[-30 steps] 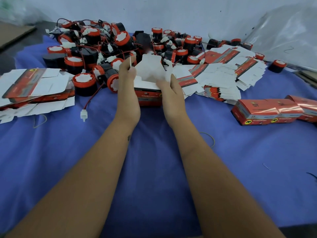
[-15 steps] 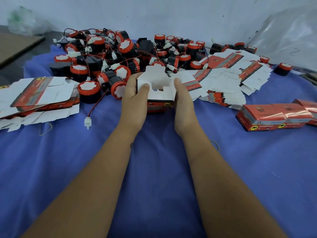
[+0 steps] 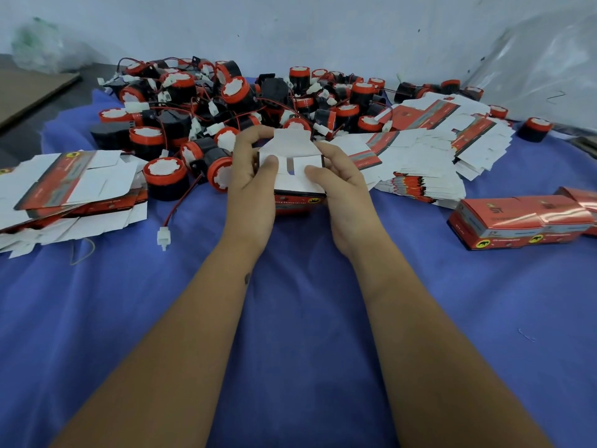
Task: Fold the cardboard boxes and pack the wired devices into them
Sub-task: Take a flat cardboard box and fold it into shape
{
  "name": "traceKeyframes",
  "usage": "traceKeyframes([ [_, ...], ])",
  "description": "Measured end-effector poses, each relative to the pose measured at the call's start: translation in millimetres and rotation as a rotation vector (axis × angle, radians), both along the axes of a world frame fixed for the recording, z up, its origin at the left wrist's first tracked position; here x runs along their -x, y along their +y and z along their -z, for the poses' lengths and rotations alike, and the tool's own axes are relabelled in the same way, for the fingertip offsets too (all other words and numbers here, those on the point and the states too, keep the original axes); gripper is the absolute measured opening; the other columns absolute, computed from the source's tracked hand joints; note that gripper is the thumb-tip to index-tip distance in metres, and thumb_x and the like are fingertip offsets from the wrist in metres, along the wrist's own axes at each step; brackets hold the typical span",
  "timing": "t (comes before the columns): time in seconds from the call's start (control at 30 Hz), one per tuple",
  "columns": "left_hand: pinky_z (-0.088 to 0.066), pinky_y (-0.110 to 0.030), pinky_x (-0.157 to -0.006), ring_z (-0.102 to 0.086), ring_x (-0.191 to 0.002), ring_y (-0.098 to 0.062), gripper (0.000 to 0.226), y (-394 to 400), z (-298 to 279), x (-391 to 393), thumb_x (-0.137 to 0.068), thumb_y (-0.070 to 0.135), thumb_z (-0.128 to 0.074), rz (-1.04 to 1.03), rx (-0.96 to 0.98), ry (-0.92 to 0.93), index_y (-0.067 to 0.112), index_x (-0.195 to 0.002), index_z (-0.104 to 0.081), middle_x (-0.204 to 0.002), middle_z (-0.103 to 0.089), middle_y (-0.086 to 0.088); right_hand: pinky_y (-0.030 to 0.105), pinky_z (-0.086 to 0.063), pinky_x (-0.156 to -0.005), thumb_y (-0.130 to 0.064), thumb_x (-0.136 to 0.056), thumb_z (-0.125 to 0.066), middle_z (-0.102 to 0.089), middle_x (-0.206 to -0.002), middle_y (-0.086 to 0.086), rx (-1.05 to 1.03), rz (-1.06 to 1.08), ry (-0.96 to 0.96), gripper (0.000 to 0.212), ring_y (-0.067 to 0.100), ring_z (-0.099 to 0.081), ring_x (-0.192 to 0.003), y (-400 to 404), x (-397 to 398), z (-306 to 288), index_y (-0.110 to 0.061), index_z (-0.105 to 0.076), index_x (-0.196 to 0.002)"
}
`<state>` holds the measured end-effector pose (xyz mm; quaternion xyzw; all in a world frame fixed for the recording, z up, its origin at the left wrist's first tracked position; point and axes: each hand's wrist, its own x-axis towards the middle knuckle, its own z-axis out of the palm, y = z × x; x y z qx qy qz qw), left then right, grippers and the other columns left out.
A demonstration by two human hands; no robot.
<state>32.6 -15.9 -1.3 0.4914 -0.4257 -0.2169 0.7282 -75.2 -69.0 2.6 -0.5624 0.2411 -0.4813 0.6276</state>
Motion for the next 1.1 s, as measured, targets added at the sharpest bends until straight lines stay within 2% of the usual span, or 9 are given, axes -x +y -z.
traceKeyframes([
  [0.07,-0.049,-0.018,-0.07,-0.059,-0.082,0.001,0.028,1,-1,0,-0.097,0.013,-0.04,0.014,0.01,-0.009,0.034,-0.097,-0.058,-0.093,-0.063,0.016,0.034,-0.051,-0.089,0.002,-0.093,-0.052,-0.066,-0.102,0.005,0.014,0.039,0.002,0.03,0.017,-0.06,-0.096,2,-1,0,-0.023,-0.066,-0.103],
  [0.2,-0.049,-0.022,-0.069,-0.059,-0.079,-0.006,0.024,1,-5,0,-0.092,0.029,-0.04,0.065,-0.008,0.056,0.017,-0.088,-0.061,-0.085,-0.065,0.005,0.023,-0.051,-0.082,-0.006,-0.096,-0.054,-0.071,-0.101,-0.003,0.104,0.102,0.054,0.025,0.011,-0.062,-0.097,4,-1,0,-0.024,-0.072,-0.095],
  [0.27,-0.049,-0.019,-0.065,-0.06,-0.074,-0.002,0.022,4,-6,0,-0.09,0.032,-0.044,0.071,-0.004,0.061,0.017,-0.086,-0.059,-0.078,-0.064,0.011,0.023,-0.052,-0.083,-0.008,-0.096,-0.053,-0.072,-0.103,-0.003,0.133,0.127,0.073,0.024,0.011,-0.063,-0.099,5,0,0,-0.022,-0.073,-0.098],
  [0.37,-0.048,-0.015,-0.062,-0.059,-0.073,0.003,0.016,7,-6,2,-0.087,0.023,-0.043,0.091,-0.002,0.001,0.019,-0.086,-0.059,-0.077,-0.064,0.016,0.031,-0.054,-0.087,-0.013,-0.094,-0.051,-0.073,-0.109,-0.001,0.057,0.12,0.067,0.026,0.02,-0.064,-0.109,3,2,-2,-0.021,-0.074,-0.104],
  [0.47,-0.047,-0.011,-0.062,-0.057,-0.075,0.009,0.021,9,-5,3,-0.089,0.01,-0.042,0.093,-0.02,-0.046,0.021,-0.1,-0.056,-0.089,-0.062,0.019,0.032,-0.053,-0.084,-0.027,-0.086,-0.053,-0.071,-0.113,-0.001,-0.064,0.058,0.06,0.031,0.019,-0.064,-0.109,2,3,-4,-0.023,-0.073,-0.109],
  [0.53,-0.048,-0.012,-0.063,-0.058,-0.078,0.008,0.031,8,-3,3,-0.092,0.001,-0.042,0.067,-0.057,-0.021,0.022,-0.112,-0.051,-0.101,-0.059,0.01,0.037,-0.052,-0.088,-0.018,-0.087,-0.055,-0.068,-0.114,0.002,0.025,0.064,0.096,0.031,0.019,-0.062,-0.106,3,3,-2,-0.019,-0.069,-0.114],
  [0.67,-0.05,-0.013,-0.063,-0.06,-0.075,0.011,0.034,6,-1,2,-0.093,0.002,-0.048,0.043,-0.117,0.018,0.027,-0.115,-0.052,-0.101,-0.059,0.009,0.022,-0.053,-0.08,0.0,-0.089,-0.058,-0.065,-0.114,0.003,0.125,0.103,0.148,0.035,0.008,-0.062,-0.099,4,3,0,-0.019,-0.06,-0.118],
  [0.93,-0.051,-0.014,-0.066,-0.061,-0.087,-0.001,0.027,4,1,-1,-0.091,0.005,-0.059,-0.017,-0.137,-0.119,0.03,-0.101,-0.059,-0.099,-0.063,0.011,0.038,-0.058,-0.081,-0.001,-0.085,-0.066,-0.069,-0.099,-0.001,0.21,0.233,0.229,0.027,0.014,-0.067,-0.093,5,5,1,-0.024,-0.06,-0.095],
  [1.1,-0.053,-0.02,-0.07,-0.064,-0.092,-0.008,0.031,5,-2,-7,-0.09,0.003,-0.06,-0.046,-0.101,-0.143,0.033,-0.097,-0.063,-0.1,-0.066,0.007,0.04,-0.057,-0.083,-0.004,-0.085,-0.067,-0.07,-0.099,-0.001,0.237,0.261,0.236,0.022,0.015,-0.067,-0.093,7,2,1,-0.021,-0.063,-0.099],
])
